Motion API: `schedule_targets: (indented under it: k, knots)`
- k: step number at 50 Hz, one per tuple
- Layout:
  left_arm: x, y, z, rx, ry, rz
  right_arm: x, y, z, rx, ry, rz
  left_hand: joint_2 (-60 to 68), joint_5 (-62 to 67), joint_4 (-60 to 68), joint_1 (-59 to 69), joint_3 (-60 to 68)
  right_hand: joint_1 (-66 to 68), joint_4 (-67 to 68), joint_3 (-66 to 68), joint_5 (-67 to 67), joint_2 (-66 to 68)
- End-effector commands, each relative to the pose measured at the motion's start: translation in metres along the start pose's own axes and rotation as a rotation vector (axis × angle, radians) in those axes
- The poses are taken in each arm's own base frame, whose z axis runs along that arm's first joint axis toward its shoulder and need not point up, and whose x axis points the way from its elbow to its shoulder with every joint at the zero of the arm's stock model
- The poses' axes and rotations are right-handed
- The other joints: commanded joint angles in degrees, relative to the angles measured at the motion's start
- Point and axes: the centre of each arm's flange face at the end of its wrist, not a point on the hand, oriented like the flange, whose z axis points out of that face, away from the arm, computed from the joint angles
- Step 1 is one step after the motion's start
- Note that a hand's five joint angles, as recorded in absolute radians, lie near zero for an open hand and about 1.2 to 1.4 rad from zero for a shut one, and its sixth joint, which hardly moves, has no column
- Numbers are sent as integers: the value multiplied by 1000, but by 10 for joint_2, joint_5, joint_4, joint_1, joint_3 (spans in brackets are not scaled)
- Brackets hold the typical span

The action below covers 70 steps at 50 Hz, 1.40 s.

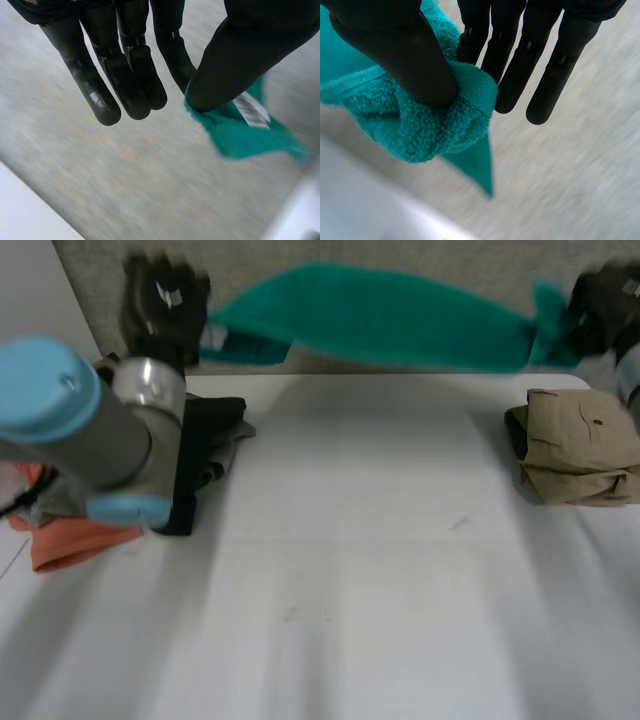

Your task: Fold the laundry.

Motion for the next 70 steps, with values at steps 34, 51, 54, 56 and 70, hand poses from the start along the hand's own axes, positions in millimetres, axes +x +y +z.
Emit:
schedule_targets:
  k: [34,51,54,56,70]
  knots:
    - [37,49,-98,-259,224,-31,-85,86,-137,-375,-635,-638,115,127,112,160,117,-375,-443,-438,-416,-421]
    - [25,38,-97,-244,200,-40,-113,134,-120,-333,-545,-758,115,127,112,160,117,-270,-339,-333,-312,-317]
    - [24,37,-98,-242,198,-46,-116,143,-120,-348,-556,-761,115,127,112,160,117,-267,-335,-330,-308,-313]
    - [23,36,-97,-239,195,-50,-116,146,-120,-354,-558,-763,115,127,112,160,117,-252,-320,-315,-293,-298]
    - [-12,2,-93,-197,141,-64,-77,16,-96,-51,-263,-631,115,127,112,160,117,183,115,120,142,137]
